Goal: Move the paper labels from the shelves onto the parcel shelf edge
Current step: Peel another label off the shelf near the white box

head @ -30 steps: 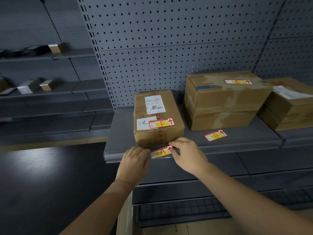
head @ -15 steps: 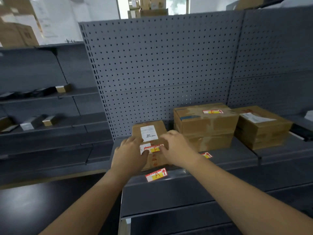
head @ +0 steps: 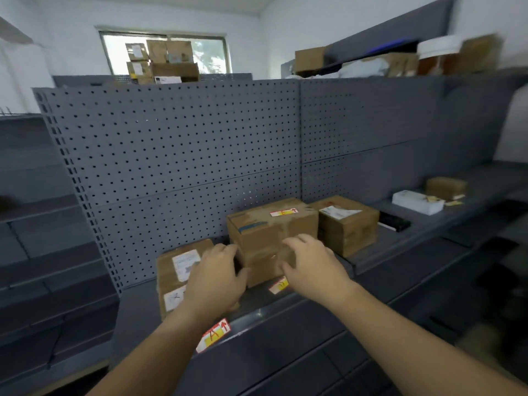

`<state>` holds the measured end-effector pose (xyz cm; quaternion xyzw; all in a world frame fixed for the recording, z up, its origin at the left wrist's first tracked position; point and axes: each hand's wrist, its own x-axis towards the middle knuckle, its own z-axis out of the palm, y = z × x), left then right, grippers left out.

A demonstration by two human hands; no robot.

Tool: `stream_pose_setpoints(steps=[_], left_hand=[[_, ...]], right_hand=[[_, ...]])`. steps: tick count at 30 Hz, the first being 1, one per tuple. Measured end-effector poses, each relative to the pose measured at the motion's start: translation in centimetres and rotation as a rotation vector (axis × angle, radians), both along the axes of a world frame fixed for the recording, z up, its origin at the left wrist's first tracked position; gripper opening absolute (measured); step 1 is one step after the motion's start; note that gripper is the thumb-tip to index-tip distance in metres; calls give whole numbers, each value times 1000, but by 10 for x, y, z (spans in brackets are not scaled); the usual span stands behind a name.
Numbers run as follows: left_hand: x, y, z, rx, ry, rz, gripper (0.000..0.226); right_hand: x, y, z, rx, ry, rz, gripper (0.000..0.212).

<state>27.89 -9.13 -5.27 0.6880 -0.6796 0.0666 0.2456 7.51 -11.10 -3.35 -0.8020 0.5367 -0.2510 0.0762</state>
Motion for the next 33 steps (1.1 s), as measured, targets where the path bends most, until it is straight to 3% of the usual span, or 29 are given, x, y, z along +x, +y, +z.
stream_pose_setpoints(steps=[17, 33], left_hand=[[-282, -45, -6, 23, -12, -590, 46], [-558, -120, 5, 54, -31, -762, 47]], right_hand=[[-262, 60, -18, 36, -9, -631, 50], [-511, 19, -15, 19, 2, -809, 50]])
